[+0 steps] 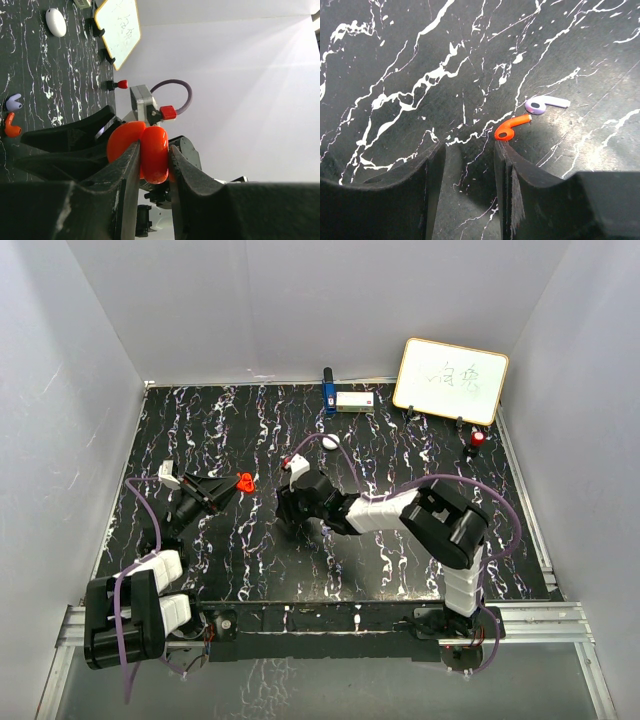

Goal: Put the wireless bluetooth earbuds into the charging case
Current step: Adjust the earbud at the center of the board.

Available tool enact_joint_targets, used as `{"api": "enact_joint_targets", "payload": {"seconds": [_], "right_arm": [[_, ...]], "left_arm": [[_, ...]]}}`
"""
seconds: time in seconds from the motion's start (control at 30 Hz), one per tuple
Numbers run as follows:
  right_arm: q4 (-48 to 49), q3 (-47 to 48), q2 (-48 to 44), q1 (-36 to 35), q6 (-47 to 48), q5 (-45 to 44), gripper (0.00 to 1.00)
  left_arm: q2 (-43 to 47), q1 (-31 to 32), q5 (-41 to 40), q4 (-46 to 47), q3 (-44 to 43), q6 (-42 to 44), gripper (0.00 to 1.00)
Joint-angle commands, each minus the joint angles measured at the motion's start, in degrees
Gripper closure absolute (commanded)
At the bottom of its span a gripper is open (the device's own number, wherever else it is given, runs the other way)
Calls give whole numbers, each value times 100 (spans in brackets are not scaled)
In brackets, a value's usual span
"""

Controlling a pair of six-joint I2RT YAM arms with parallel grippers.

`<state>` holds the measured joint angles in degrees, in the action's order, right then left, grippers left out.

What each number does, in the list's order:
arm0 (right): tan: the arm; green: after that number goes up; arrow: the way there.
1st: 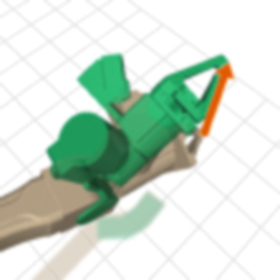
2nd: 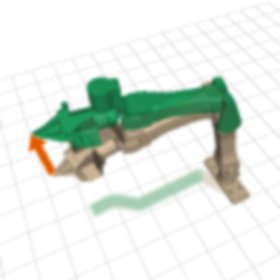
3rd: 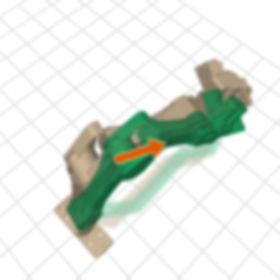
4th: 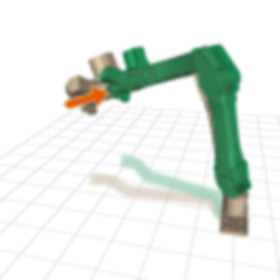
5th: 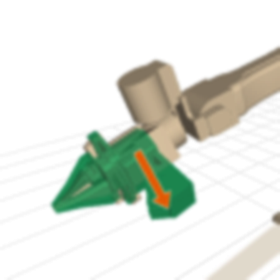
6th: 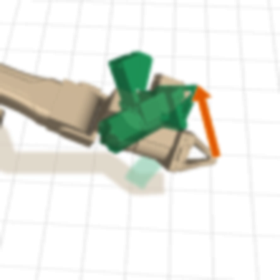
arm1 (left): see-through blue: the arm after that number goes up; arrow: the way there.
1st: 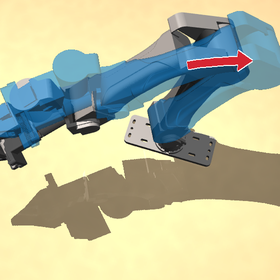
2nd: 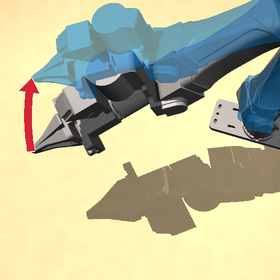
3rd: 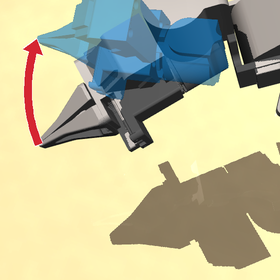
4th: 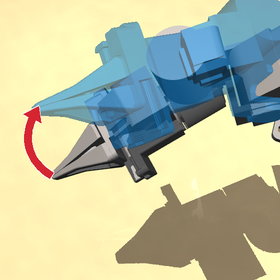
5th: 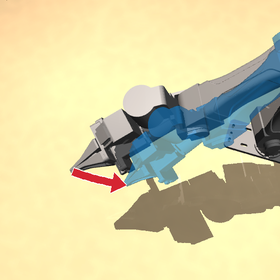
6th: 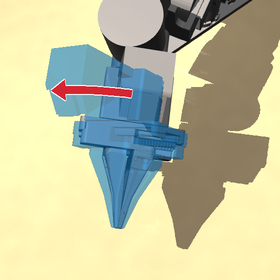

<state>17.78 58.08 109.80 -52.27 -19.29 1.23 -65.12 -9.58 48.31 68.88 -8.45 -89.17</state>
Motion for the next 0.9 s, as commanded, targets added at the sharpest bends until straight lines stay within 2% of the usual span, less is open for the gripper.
{"api": "enact_joint_targets", "payload": {"seconds": [0.0,0.17,0.87], "right_arm": [[99,-10,-519,-11,90,-301,58],[1,7,-509,-11,94,-470,55],[-105,250,-20,-9,43,-302,52]], "left_arm": [[123,-68,152,50,28,-31,100],[96,-83,183,99,27,-57,100],[109,-133,223,99,-27,-83,100]]}}
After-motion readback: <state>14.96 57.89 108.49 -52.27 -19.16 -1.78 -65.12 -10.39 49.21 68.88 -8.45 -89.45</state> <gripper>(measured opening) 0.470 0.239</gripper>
